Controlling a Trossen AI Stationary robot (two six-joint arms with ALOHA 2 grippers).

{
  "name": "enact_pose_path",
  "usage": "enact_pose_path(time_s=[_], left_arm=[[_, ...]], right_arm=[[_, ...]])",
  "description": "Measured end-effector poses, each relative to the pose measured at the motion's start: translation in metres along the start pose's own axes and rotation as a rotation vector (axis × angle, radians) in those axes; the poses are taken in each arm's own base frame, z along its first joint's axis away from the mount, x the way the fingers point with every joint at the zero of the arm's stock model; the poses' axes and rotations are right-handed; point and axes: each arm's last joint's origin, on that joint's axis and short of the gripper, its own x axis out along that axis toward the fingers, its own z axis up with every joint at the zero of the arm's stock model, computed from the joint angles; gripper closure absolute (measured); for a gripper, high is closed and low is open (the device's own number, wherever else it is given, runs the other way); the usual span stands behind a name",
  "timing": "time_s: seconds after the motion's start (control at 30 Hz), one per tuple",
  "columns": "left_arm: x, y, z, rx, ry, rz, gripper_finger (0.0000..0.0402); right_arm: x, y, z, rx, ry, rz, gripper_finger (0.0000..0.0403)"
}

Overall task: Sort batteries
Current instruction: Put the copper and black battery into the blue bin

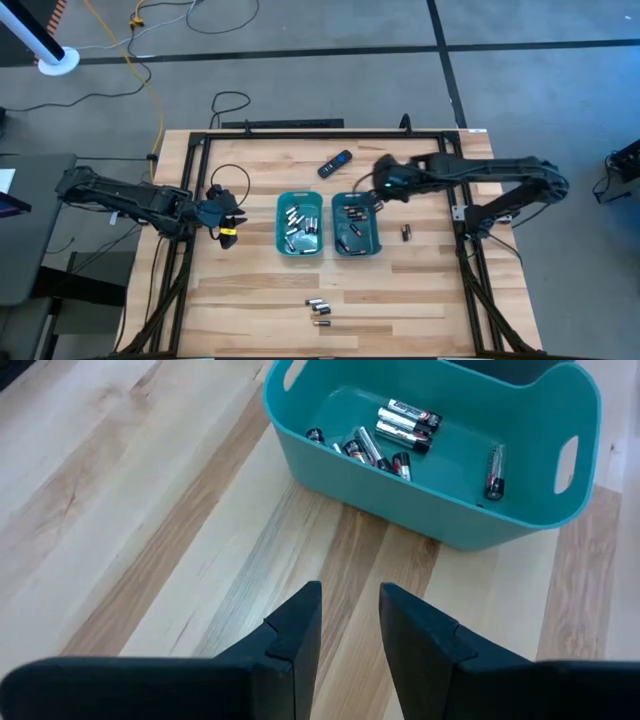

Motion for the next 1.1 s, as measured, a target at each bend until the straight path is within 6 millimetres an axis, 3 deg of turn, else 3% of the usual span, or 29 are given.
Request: enact_pose_path(time_s=[0.2,0.47,0.83,1.1], left_arm=[[0.0,0.0,0.0,-0.002,0.0,0.0,0.0302],[0.0,0.0,0.0,-0.009,-0.002,-0.001,0.0302],[0.0,0.0,0.0,-0.011,-0.002,-0.001,0.0302],[0.0,0.0,0.0,-0.011,-0.002,-0.001,0.0302]], right_arm=[[0.045,0.025,0.01,-0.169,0.057,-0.013,0.0386],[0.114,0.041,-0.005,-0.257,0.265,-0.05,0.0386],[0.154,0.061,-0.029,-0.332,0.349,-0.031,0.0386],[0.165,0.063,-0.034,-0.324,0.363,-0.041,0.0366]])
